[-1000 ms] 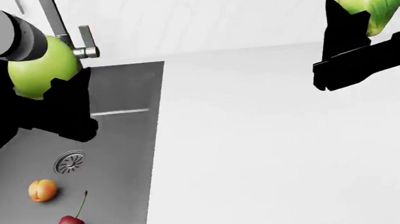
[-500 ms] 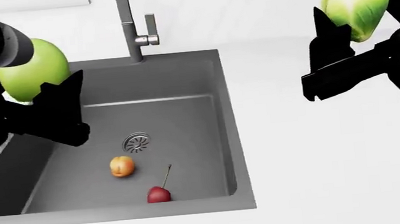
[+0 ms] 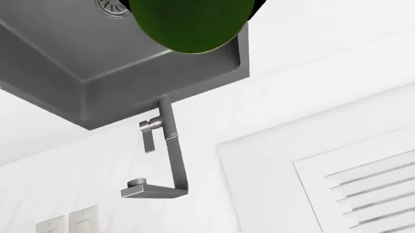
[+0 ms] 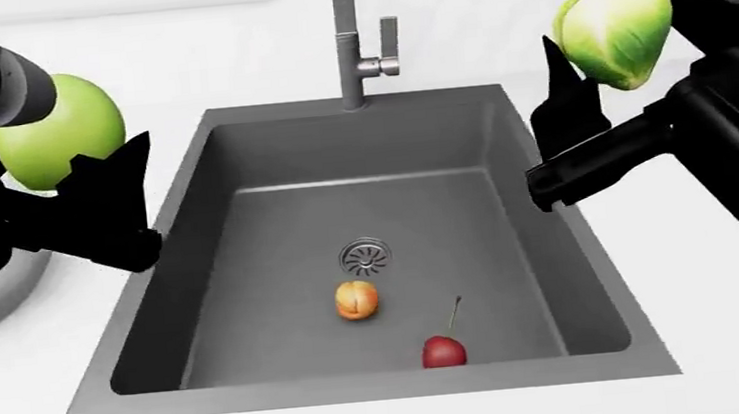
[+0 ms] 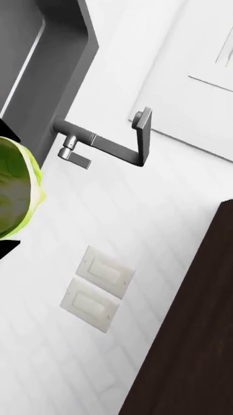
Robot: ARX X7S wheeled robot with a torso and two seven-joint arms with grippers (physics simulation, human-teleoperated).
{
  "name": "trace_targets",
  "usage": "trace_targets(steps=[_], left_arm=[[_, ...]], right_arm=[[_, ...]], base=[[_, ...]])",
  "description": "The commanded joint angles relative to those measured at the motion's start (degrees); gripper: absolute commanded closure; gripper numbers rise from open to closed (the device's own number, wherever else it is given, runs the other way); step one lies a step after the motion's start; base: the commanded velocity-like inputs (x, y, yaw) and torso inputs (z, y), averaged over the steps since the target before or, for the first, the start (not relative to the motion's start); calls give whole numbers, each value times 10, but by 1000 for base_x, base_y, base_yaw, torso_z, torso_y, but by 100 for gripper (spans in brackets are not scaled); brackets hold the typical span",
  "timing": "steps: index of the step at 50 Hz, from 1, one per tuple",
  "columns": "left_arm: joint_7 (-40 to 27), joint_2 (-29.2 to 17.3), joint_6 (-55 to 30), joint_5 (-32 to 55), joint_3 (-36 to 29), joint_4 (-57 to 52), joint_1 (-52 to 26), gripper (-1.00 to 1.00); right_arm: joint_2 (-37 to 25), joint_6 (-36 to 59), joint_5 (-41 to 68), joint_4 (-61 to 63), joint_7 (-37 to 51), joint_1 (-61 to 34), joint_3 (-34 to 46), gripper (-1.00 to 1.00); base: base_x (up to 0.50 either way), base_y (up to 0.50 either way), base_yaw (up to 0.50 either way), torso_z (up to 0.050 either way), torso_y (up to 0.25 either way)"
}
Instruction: There is a mixed pile of frozen fruits and vegetables on the counter. Locate all the frozen vegetables and place the items in a bowl on the counter. Take all the frozen fruits and defrost them in a running sink.
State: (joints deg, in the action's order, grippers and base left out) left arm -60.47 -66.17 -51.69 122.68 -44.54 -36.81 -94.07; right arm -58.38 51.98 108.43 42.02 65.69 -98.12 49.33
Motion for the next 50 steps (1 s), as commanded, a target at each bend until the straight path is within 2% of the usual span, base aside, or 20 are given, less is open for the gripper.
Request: trace_targets(steps=[1, 39, 50], left_arm=[[0, -3, 6, 0, 2, 0, 2, 100], [2, -17, 8, 1, 10, 0, 4, 100], [5, -21, 10, -1, 12, -1, 8, 100]], right_arm=[[8, 17, -12, 2, -5, -5, 3, 100], [47, 18, -44, -6, -28, 5, 11, 100], [56, 23, -56, -4, -35, 8, 15, 100]], base=[[0, 500, 0, 0, 0], [1, 500, 0, 0, 0], [169, 497, 0, 0, 0]])
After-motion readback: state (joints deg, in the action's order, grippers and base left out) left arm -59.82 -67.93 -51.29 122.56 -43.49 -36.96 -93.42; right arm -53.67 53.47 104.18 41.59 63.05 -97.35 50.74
